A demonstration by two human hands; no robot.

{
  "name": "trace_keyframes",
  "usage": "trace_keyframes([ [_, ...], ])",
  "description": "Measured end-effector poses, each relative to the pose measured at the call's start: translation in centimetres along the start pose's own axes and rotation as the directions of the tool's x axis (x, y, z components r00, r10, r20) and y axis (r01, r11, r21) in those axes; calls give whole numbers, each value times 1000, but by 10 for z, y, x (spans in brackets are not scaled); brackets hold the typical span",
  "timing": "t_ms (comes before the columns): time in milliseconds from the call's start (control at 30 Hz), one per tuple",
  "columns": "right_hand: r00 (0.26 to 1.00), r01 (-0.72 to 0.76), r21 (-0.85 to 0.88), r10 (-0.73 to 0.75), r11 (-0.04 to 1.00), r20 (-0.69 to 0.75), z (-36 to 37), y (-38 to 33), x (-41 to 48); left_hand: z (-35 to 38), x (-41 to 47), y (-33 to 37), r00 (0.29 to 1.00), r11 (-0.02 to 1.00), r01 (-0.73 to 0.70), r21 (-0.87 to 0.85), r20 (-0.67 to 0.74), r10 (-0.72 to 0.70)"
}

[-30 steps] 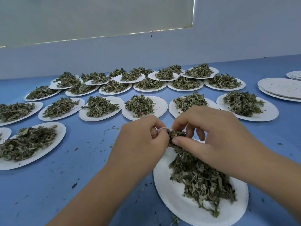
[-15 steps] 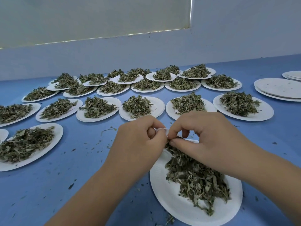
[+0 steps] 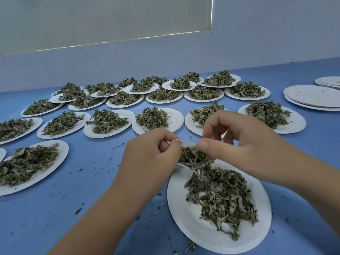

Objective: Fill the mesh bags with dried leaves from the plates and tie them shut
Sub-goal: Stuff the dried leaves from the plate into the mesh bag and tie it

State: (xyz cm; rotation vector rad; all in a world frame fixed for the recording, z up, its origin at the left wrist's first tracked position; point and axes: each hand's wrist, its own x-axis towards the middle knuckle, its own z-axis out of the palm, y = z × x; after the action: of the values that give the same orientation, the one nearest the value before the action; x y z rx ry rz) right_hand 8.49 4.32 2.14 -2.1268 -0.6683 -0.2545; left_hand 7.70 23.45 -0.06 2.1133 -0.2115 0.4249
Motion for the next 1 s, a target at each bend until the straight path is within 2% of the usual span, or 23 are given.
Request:
trace_keyframes([
  [133,986,-52,-62,61,997,157,-7,2,-4,-2,4,-1,999,998,41,-52,-28,-43],
  [233,979,-50,-102,69,993,191,-3,0,-5,-2,6,-3,997,993,71,-92,-37,-74],
  [400,989,46,-248,-10,968,146,15,-1,-7,-3,6,-3,993,979,104,-173,-29,-111],
  [600,994,107,-215,-100,971,41,17,1,-9,-2,5,-2,995,982,91,-164,-34,-98],
  [767,993,103,-87,-108,991,-53,10,2,-7,0,5,-1,997,994,56,-98,-56,-61],
  [1000,983,160,-99,-168,982,-75,17,-1,-8,3,-1,3,998,1000,-25,-15,-51,24],
])
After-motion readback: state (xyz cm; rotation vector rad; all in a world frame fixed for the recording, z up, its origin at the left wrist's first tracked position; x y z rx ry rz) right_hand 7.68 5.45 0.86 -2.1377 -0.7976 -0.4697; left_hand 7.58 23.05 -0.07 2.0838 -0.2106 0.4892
